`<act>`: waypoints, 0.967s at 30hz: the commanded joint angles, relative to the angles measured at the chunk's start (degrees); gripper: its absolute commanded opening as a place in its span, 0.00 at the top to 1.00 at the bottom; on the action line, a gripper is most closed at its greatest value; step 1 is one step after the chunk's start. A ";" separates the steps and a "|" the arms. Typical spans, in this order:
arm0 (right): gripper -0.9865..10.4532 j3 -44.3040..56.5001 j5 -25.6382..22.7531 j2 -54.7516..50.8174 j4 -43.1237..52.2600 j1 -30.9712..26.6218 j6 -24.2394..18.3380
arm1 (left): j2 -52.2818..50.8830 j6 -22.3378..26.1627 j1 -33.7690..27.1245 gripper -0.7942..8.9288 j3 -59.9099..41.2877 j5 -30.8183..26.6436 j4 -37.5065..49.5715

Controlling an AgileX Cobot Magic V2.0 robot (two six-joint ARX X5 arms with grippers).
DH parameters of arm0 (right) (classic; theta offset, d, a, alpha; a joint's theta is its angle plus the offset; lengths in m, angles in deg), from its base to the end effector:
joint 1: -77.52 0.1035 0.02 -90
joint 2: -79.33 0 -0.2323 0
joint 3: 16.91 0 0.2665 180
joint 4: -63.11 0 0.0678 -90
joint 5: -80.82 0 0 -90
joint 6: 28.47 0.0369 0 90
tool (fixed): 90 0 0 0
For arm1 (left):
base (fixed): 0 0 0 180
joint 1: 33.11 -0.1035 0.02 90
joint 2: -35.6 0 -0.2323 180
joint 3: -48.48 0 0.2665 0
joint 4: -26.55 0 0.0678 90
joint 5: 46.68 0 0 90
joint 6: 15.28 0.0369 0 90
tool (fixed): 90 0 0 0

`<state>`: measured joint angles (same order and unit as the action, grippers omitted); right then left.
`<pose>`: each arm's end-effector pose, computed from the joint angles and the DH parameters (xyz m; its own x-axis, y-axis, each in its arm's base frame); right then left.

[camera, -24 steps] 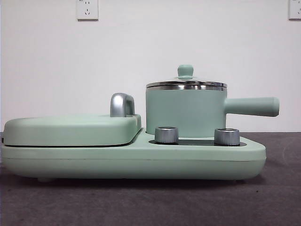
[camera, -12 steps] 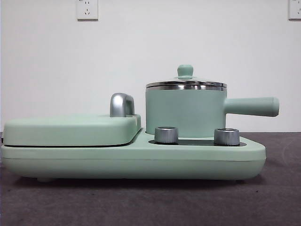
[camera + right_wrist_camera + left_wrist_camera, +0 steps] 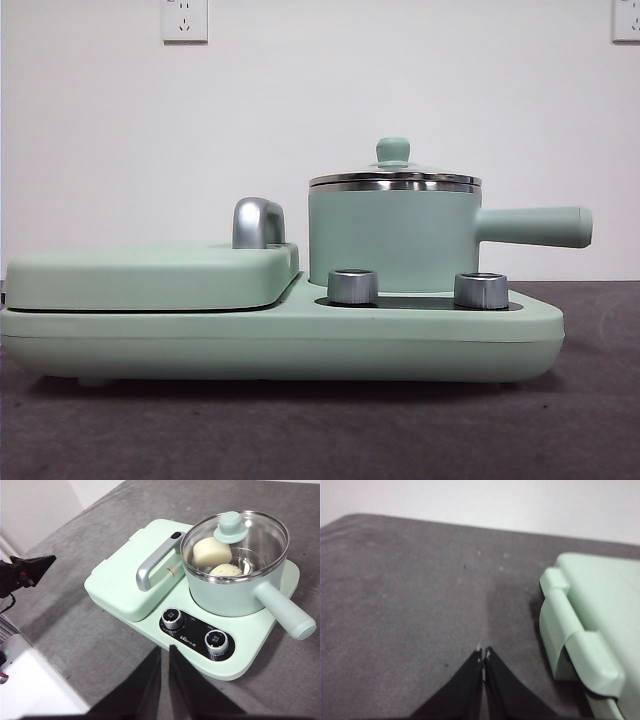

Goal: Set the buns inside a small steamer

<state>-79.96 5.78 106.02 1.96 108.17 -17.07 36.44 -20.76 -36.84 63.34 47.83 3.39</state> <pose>0.0992 0.0699 0.3225 0.6229 0.6692 -0.4051 -0.6091 0.7399 0.2855 0.1494 0.0068 0.1549 0.9873 -0.0144 -0.1584 -0.0026 0.9943 -0.1067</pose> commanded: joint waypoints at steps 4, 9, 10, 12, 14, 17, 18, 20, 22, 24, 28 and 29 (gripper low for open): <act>0.89 -0.55 0.07 0.13 0.57 0.35 -0.26 | -0.48 0.63 0.92 0.91 -1.11 -1.53 -0.59; 0.89 -0.55 0.04 0.13 0.59 0.35 -0.26 | -0.66 0.70 1.51 0.91 -1.11 -1.53 -0.50; 0.89 -0.55 0.04 0.13 0.57 0.35 -0.26 | -0.66 0.70 1.51 0.91 -1.11 -1.53 -0.50; 0.89 -0.55 0.07 0.13 0.57 0.35 -0.26 | -0.66 0.70 1.51 0.91 -1.11 -1.53 -0.50; 0.89 -0.55 0.07 0.13 0.57 0.35 -0.26 | -0.66 0.70 1.51 0.91 -1.11 -1.53 -0.52; 0.89 -0.55 0.04 0.13 0.57 0.35 -0.26 | -0.66 0.70 1.51 0.91 -1.11 -1.53 -0.52; 0.89 -0.55 0.04 0.13 0.57 0.35 -0.26 | -0.66 0.70 1.51 0.91 -1.11 -1.53 -0.52; 0.89 -0.55 0.04 0.13 0.57 0.35 -0.26 | -0.66 0.70 1.51 0.91 -1.11 -1.53 -0.52; 0.89 -0.55 0.04 0.13 0.57 0.35 -0.26 | -0.66 0.70 1.51 0.91 -1.11 -1.53 -0.52; 0.89 0.15 -0.22 -0.28 2.12 0.04 -0.28 | -0.66 0.70 1.49 0.91 -1.11 -1.53 -0.52; 0.89 4.87 2.84 -3.02 9.53 -5.51 -0.26 | -0.66 0.70 1.49 0.91 -1.09 -1.53 -0.55; 0.89 7.34 4.24 -4.09 13.64 -7.63 -0.31 | -0.66 0.70 1.49 0.91 -1.09 -1.53 -0.55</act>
<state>-73.95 9.30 102.13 12.34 101.75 -17.07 35.89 -20.63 -35.37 63.34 46.45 3.28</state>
